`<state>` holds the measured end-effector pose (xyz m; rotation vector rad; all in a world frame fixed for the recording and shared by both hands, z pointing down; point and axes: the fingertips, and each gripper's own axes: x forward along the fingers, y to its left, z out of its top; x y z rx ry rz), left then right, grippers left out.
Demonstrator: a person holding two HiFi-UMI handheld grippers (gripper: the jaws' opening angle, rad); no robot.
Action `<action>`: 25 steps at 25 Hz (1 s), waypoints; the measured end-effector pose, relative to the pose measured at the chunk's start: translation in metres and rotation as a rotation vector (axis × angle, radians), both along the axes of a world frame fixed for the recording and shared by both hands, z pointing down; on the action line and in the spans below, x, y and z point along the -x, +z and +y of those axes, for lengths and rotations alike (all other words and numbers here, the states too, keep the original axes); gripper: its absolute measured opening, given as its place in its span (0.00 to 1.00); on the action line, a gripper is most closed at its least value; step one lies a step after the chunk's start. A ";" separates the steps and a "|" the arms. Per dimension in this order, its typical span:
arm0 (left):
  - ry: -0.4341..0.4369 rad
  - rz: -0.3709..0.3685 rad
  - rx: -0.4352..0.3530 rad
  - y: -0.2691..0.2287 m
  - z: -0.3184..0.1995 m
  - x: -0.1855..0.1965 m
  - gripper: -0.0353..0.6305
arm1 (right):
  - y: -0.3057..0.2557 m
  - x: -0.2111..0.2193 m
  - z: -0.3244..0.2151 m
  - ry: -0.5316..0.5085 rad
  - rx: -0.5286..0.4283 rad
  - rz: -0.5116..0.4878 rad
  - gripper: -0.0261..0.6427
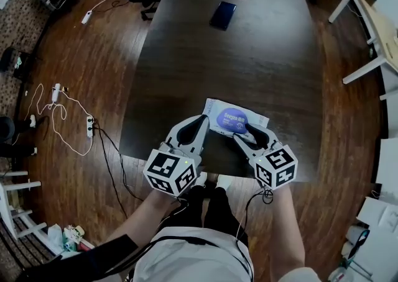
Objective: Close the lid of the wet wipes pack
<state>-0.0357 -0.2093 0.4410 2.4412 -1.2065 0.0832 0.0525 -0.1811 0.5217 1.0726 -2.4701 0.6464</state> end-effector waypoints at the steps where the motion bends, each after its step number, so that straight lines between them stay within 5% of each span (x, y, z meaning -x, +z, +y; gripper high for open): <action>1: 0.004 0.004 -0.013 -0.008 -0.002 -0.002 0.05 | -0.008 -0.004 0.000 0.014 -0.010 -0.008 0.33; 20: 0.138 0.037 -0.308 -0.182 0.014 -0.024 0.05 | -0.221 -0.054 0.029 0.206 -0.367 -0.075 0.32; 25: 0.157 0.062 -0.340 -0.202 0.026 -0.023 0.05 | -0.242 -0.064 0.046 0.263 -0.409 -0.101 0.22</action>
